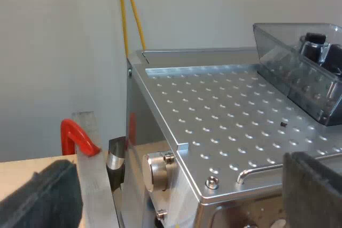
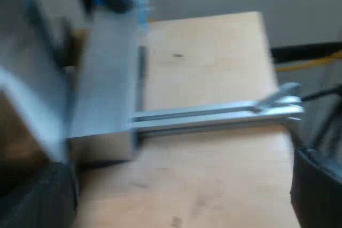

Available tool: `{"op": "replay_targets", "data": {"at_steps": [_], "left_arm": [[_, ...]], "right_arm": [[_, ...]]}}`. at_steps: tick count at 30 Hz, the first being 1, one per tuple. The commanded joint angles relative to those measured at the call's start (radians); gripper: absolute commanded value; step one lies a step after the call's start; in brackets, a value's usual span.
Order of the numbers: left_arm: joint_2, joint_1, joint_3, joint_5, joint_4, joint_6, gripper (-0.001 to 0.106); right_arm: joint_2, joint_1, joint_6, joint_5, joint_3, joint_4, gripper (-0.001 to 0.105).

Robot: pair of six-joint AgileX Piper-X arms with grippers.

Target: Place mug into machine

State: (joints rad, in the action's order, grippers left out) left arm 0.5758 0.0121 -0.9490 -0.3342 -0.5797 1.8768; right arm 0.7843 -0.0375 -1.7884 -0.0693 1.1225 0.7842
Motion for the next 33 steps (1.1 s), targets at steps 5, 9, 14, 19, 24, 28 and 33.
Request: {"op": "replay_targets", "data": {"at_steps": [5,9,14,19,24,28,33], "left_arm": [[-0.093,-0.006,-0.008,0.094,-0.077,-0.001,0.078],[-0.177,-0.006,-0.008,0.181,-0.144,-0.066,0.078],[-0.333,-0.006,-0.008,0.235,-0.268,-0.106,0.078],[-0.463,-0.006,-0.008,0.249,-0.380,-0.142,0.078],[-0.571,-0.006,-0.008,0.257,-0.451,-0.181,0.078],[-0.685,-0.006,-0.009,0.259,-0.548,-0.183,0.078],[-0.731,-0.006,-0.015,0.264,-0.695,-0.183,0.078]], "right_arm": [[-0.113,0.111,-0.076,0.029,0.000,0.074,0.082],[-0.203,0.095,-0.078,0.029,-0.030,0.090,0.082],[-0.390,0.089,-0.078,0.014,-0.109,0.136,0.082],[-0.547,0.089,-0.070,0.014,-0.181,0.158,0.082],[-0.710,0.089,-0.070,0.031,-0.229,0.186,0.082],[-0.844,0.089,-0.070,0.031,-0.247,0.185,0.082],[-0.837,0.089,-0.070,0.055,-0.239,0.244,0.082]]}}
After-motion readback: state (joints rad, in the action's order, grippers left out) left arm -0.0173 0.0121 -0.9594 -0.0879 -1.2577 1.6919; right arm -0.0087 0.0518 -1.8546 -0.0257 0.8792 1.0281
